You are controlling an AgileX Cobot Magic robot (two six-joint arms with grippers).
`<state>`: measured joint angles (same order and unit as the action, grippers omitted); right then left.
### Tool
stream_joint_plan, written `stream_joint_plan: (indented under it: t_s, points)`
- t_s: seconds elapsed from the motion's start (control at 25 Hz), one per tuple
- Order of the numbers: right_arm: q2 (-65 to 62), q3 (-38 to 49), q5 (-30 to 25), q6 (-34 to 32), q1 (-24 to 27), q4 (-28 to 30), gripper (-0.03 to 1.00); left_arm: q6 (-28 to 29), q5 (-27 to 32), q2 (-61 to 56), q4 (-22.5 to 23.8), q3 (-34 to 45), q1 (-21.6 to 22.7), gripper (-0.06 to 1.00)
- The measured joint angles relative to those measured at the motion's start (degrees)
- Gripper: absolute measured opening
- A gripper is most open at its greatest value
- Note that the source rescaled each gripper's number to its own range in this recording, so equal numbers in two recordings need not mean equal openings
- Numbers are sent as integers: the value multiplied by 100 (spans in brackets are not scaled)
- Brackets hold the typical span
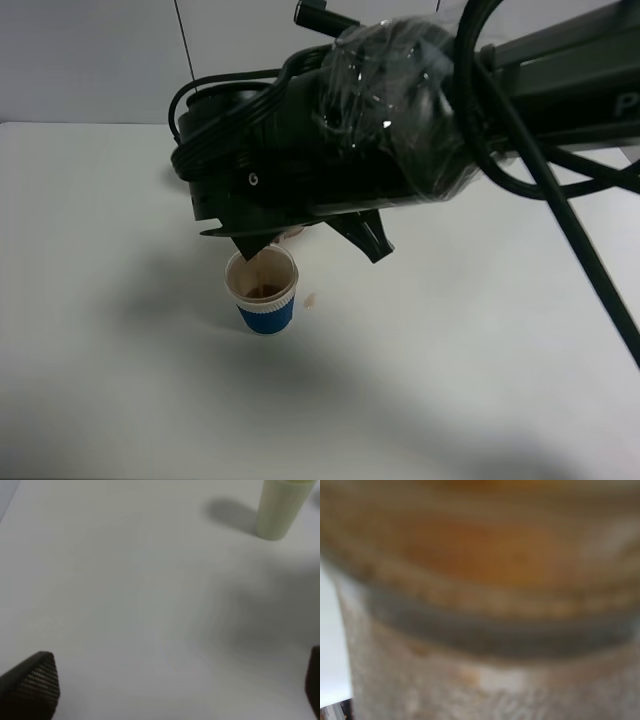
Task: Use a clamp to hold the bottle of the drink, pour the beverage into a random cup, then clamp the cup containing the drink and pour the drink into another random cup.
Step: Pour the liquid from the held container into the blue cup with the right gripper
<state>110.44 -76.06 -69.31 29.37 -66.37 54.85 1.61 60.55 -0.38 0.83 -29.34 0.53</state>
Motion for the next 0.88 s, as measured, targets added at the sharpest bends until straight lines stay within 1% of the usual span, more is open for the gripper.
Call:
stream_joint_plan:
  t_s: [0.88]
  points:
    - [0,0,0,11,0,404,1,0,0,0,0,0,0,100]
